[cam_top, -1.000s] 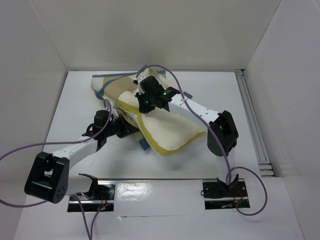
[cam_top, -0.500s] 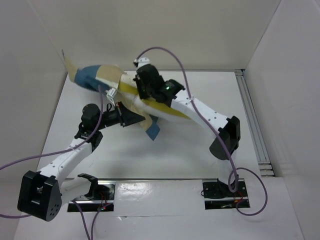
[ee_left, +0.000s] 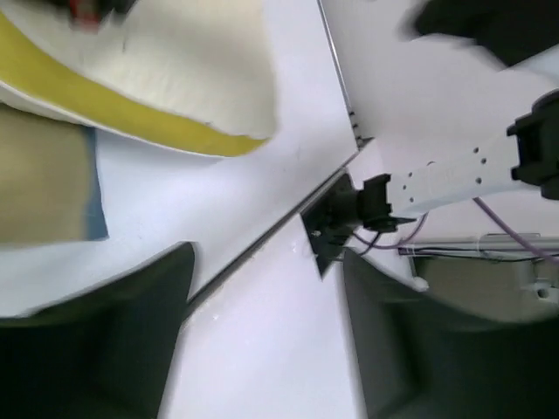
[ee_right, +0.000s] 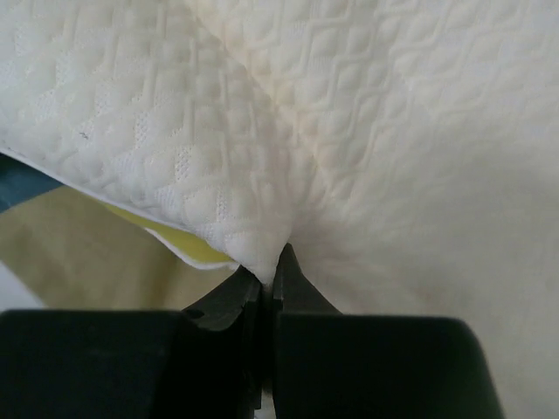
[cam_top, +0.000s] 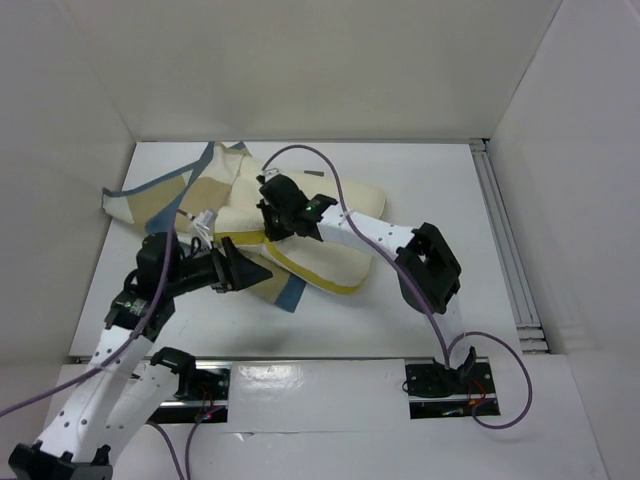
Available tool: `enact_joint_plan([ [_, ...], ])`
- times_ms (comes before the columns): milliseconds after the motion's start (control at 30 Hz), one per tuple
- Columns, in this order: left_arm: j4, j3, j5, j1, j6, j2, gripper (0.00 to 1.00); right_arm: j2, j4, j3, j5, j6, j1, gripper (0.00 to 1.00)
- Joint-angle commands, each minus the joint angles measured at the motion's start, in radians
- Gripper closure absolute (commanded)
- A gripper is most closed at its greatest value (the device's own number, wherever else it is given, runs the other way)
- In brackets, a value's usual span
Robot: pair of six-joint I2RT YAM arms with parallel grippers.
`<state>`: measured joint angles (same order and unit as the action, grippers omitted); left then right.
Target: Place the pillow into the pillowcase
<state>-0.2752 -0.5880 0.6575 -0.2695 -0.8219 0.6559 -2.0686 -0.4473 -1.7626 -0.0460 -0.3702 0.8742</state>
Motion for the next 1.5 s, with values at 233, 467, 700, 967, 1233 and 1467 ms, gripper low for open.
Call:
enact_joint_plan([
  [233,-0.409,-0.42,-0.378,0.032,0.191,0.095,0.19,0.251,0.104,0.354,-0.276,-0.206,0.058,1.0],
  [467,-0.458,-0.547,-0.505,0.041,0.153,0.368,0.26,0.122,0.044,0.099,-0.207,-0.121,0.163,0.24],
  [700,-0.51,-0.599,-0.607,0.041,0.162,0.505,0.28,0.46,0.045,0.331,-0.207,-0.032,-0.175,0.0],
  [967,-0.49,-0.621,-0.547,0.009,0.162,0.603,0.28,0.187,0.064,0.268,0.127,0.022,-0.495,0.0],
  [1233,-0.596,-0.754,-0.645,-0.051,0.171,0.797,0.28,0.419,0.286,0.721,0.193,-0.203,-0.379,0.81],
  [1467,-0.644,-0.834,-0.696,-0.12,0.181,0.929,0.2,0.665,0.219,0.821,0.041,-0.204,-0.099,0.53],
])
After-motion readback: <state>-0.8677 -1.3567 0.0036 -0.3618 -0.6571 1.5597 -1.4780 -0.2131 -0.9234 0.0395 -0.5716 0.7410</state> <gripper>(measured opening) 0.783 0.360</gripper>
